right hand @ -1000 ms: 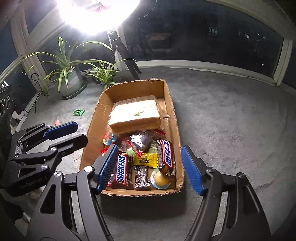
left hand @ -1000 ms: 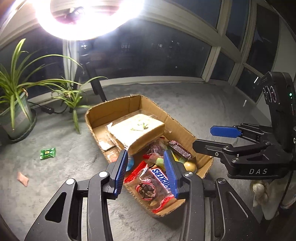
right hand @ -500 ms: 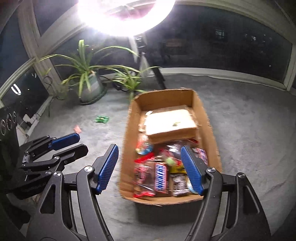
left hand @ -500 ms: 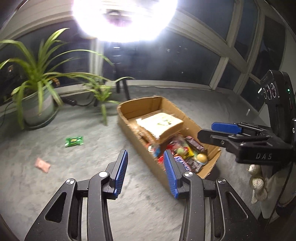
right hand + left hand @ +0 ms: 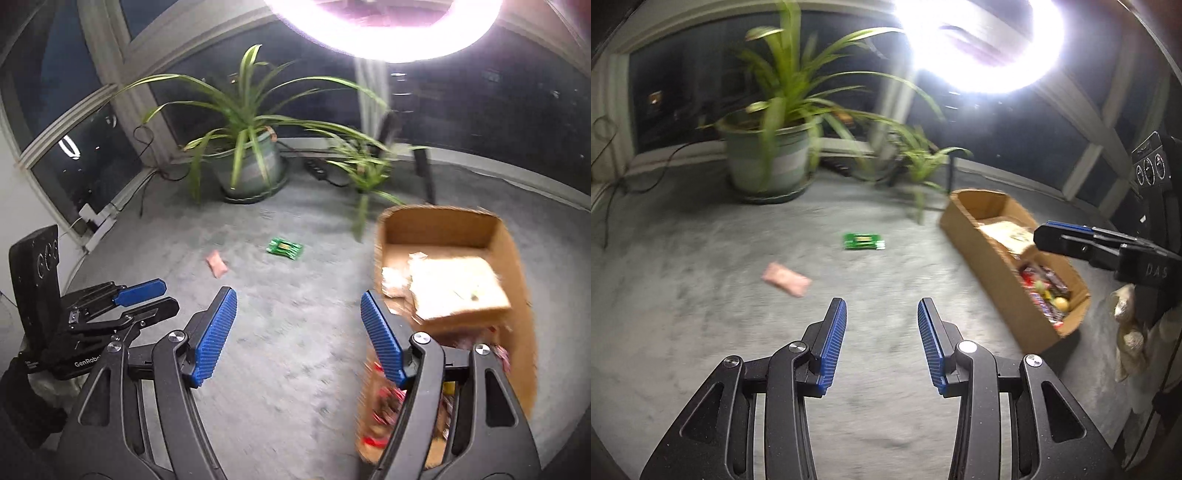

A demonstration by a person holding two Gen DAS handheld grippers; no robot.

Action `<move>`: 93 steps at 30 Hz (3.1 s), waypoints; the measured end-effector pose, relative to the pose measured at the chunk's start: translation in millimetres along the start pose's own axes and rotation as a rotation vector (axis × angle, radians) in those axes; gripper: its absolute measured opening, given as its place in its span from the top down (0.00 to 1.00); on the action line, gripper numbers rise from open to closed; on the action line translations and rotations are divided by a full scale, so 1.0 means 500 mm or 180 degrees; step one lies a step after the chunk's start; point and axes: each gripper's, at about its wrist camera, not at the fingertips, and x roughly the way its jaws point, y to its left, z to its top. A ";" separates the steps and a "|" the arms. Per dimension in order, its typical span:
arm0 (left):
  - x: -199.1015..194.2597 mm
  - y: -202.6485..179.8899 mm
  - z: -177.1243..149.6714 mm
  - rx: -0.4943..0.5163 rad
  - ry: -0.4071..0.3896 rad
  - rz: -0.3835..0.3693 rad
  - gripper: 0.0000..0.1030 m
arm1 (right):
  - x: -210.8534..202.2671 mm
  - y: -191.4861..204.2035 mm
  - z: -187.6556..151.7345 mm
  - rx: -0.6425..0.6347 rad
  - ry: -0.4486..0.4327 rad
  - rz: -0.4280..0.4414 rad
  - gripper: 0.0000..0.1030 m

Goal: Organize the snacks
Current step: 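Move the left tool to the pink wrapper while the right tool approaches the green packet, then grasp the pink wrapper with the left tool while the right tool grasps the green packet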

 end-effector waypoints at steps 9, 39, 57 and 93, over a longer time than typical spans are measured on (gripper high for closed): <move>0.032 0.118 0.020 -0.0252 0.0089 0.0146 0.62 | 0.160 0.015 0.063 0.0045 0.0293 0.0229 0.38; 0.249 0.161 0.088 0.0048 0.0789 0.0050 0.87 | 0.420 0.014 0.101 -0.0018 0.1106 0.0196 0.76; 0.143 0.180 0.009 -0.0012 0.0730 -0.0149 0.87 | 0.332 0.026 0.017 0.0092 0.1091 0.0471 0.75; 0.145 0.129 -0.035 0.0472 0.0819 0.0253 0.72 | 0.360 0.118 0.003 -0.0569 0.0986 -0.0083 0.52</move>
